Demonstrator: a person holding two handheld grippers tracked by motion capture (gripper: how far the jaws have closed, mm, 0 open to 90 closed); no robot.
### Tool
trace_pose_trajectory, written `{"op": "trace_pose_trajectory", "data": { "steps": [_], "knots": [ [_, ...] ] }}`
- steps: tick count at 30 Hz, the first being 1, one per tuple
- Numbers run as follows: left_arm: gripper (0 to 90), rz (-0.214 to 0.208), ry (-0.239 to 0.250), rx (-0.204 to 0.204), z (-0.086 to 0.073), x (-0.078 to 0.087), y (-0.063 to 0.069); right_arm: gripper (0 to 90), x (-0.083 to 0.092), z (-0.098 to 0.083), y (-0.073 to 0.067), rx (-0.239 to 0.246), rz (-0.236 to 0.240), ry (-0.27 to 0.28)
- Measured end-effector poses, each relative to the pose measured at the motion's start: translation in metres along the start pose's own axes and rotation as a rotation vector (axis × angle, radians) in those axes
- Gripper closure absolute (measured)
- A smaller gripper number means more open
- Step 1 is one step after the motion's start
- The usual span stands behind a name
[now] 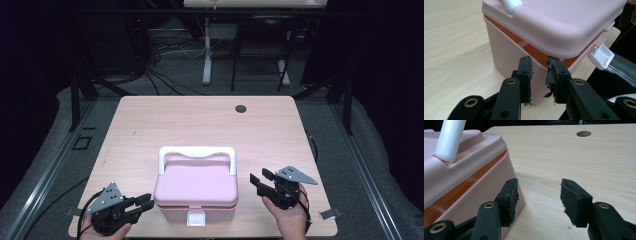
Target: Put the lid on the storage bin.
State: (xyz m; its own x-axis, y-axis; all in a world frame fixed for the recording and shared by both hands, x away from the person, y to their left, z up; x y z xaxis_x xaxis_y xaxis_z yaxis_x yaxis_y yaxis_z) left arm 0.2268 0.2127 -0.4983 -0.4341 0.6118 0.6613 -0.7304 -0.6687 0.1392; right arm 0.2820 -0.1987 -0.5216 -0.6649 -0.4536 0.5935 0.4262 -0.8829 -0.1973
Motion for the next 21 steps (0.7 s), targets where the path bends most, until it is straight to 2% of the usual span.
{"op": "trace_pose_trajectory", "data": {
  "steps": [21],
  "knots": [
    [72.9, 0.001, -0.026, 0.010, -0.0038, -0.0041, -0.0026, 47.5, 0.0022, 0.0006, 0.0033, -0.010, -0.001, 0.008]
  ]
}}
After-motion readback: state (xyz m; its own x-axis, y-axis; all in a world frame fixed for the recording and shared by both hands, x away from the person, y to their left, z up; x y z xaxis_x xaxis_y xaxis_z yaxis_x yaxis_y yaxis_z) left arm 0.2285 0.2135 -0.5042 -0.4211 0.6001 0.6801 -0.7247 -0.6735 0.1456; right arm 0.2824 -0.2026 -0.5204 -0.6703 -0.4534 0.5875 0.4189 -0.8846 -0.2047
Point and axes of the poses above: each handheld gripper's, and its own axes: x roughly backward along the jaws, z roughly out of its top, y roughly to its right, the point moved 3 cm from there along -x, roughly forward along the jaws, and after that the axes turned 11 degrees about -y, right-handed, at the moved point
